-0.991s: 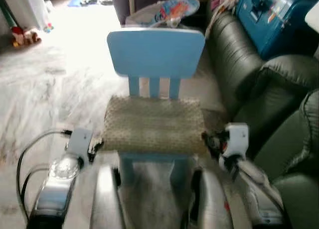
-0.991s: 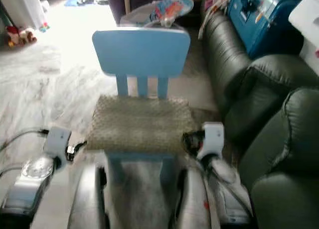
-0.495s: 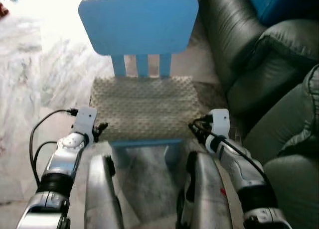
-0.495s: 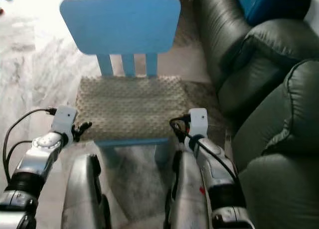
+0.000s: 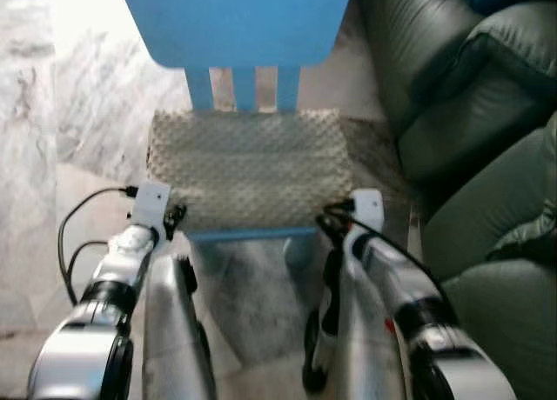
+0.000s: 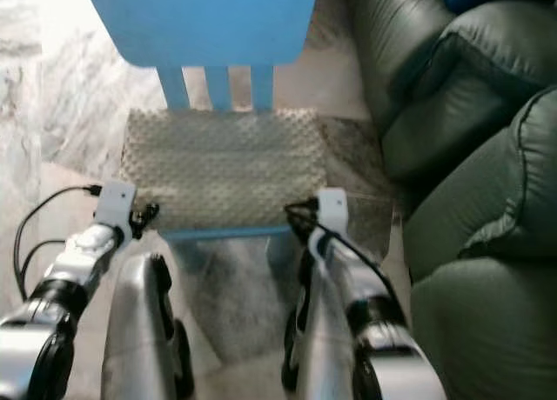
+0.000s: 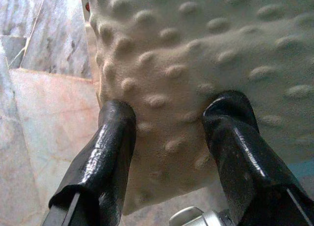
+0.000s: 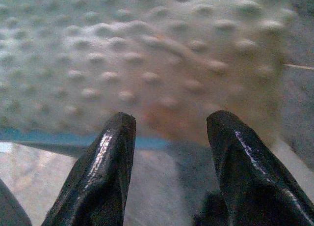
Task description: Move the pillow to the sofa
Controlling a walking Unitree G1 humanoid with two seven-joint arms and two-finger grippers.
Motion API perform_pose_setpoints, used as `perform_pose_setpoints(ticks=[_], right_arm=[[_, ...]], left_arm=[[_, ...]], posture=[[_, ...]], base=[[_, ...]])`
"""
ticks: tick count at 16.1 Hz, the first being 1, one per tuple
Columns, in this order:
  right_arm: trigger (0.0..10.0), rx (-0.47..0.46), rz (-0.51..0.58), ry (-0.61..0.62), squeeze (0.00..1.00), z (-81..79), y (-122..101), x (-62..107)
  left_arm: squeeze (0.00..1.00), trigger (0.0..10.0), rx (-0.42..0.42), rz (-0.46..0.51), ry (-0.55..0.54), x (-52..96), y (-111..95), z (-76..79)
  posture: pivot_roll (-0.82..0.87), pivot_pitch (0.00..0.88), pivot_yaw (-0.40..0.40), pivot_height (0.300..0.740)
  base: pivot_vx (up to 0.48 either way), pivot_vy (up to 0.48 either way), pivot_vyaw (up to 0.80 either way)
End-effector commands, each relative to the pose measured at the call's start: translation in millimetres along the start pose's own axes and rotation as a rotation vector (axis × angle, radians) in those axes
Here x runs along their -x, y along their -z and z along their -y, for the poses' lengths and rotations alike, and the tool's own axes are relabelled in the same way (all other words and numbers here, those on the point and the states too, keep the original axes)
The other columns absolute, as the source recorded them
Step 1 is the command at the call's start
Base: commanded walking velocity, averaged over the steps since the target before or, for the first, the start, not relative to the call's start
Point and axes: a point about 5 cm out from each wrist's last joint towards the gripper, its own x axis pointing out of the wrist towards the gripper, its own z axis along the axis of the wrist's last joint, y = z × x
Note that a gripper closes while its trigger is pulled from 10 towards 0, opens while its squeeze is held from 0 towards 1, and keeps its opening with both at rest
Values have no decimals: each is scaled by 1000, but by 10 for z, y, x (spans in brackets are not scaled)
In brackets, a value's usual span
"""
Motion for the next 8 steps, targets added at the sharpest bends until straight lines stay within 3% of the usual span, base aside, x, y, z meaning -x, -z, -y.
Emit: perform_pose_setpoints(ticks=[1,5,6,8], right_arm=[[10000,-11,29,-16,0,-30,2,-30],[10000,112,40,13,0,-99,-40,-113],[10000,139,44,32,1000,-97,-36,-129],[10000,186,47,121,1000,-17,-7,-111]], left_arm=[[0,10000,10,-18,-26,-4,53,5],[0,10000,7,13,-37,-23,-18,17],[0,10000,-5,14,-39,-21,0,8],[0,10000,1,10,-43,-11,43,-12]], posture=[[-4,361,-66,519],[35,367,-68,519],[42,374,-67,519],[47,373,-68,519]], base=[[0,0,0],[0,0,0],[0,0,0],[0,0,0]])
